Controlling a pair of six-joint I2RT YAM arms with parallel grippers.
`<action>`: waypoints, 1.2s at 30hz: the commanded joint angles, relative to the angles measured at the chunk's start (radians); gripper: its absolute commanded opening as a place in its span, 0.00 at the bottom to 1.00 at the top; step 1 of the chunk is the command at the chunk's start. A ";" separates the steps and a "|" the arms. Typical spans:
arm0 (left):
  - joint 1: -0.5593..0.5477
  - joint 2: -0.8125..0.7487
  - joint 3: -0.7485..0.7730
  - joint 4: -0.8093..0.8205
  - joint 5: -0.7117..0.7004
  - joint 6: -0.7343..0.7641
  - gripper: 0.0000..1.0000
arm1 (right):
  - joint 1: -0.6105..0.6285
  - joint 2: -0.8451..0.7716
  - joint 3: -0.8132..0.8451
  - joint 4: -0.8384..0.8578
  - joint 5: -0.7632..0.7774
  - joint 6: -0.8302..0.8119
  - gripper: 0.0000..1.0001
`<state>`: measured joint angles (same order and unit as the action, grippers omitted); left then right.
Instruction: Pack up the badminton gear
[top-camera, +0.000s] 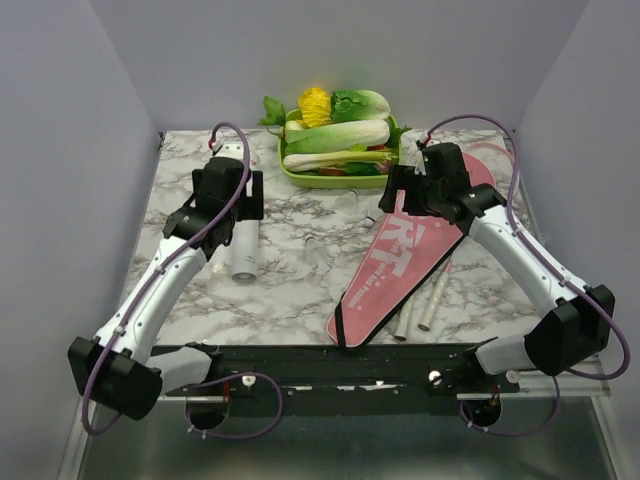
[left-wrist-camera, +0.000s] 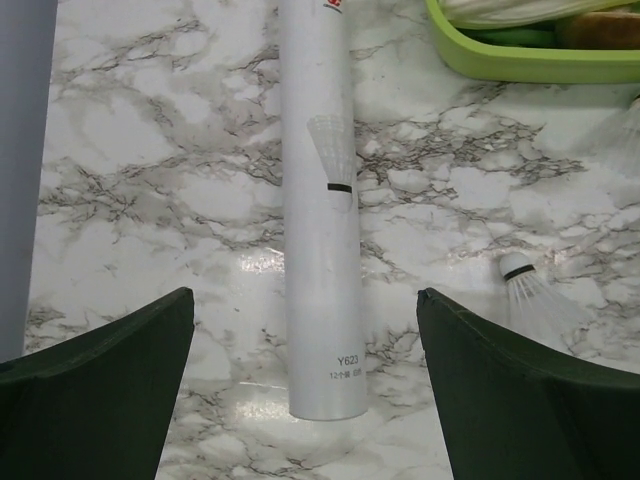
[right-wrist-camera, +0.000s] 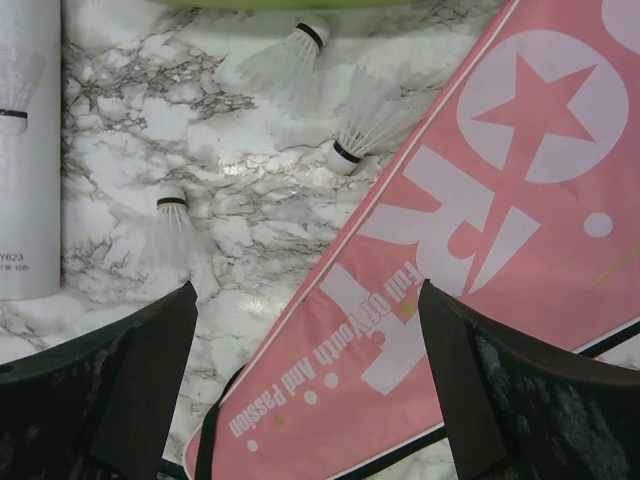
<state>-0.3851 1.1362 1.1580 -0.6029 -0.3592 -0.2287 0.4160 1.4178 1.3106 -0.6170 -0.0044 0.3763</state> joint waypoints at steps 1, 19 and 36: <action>0.060 0.109 0.064 0.032 0.014 0.048 0.99 | 0.035 -0.078 -0.080 0.031 -0.019 0.013 1.00; 0.195 0.618 0.310 0.282 0.249 0.178 0.99 | 0.099 -0.302 -0.323 0.060 -0.065 0.027 1.00; 0.238 0.965 0.483 0.321 0.187 0.195 0.99 | 0.104 -0.387 -0.355 -0.018 -0.072 0.016 1.00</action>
<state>-0.1581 2.0426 1.5940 -0.3004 -0.1490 -0.0254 0.5117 1.0515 0.9440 -0.5823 -0.0689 0.3973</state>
